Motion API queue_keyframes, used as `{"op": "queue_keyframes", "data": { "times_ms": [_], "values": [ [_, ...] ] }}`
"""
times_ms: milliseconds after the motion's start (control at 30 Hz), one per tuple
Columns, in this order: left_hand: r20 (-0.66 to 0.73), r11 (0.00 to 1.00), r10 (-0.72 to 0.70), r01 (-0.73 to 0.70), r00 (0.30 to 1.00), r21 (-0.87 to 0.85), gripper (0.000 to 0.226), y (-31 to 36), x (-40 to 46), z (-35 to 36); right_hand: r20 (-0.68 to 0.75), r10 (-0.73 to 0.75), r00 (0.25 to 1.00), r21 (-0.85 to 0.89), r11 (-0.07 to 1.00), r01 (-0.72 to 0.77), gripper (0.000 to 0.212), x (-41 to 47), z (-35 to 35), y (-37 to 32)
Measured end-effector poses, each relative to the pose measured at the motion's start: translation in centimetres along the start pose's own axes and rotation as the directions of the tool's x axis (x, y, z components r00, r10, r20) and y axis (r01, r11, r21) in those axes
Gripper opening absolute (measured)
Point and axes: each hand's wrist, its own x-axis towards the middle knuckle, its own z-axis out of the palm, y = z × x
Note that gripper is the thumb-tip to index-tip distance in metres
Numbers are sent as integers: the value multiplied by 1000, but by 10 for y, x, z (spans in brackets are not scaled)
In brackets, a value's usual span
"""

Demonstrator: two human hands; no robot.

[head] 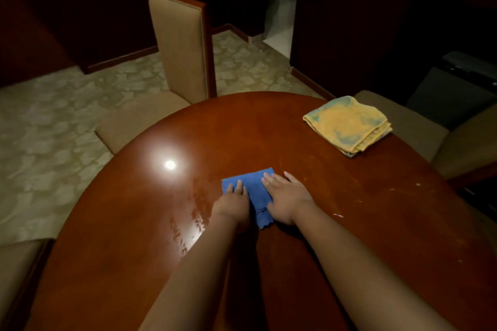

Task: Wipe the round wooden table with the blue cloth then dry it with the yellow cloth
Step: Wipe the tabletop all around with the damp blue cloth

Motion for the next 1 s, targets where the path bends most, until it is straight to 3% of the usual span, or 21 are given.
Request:
{"op": "queue_keyframes", "data": {
  "times_ms": [200,400,600,1000],
  "values": [
    [-44,998,66,-66,997,3,71,20,65,-40,0,113,994,5,994,-113,64,30,-11,55],
    [-31,983,160,-156,987,97,79,66,85,-55,25,237,971,0,971,-238,66,5,-1,94],
    [-3,946,246,-240,969,216,69,102,58,-42,57,268,962,-49,963,-265,68,-46,10,100],
    [44,930,286,-289,957,228,66,151,-59,35,63,246,967,-103,966,-239,64,-177,73,62]
  ]
}}
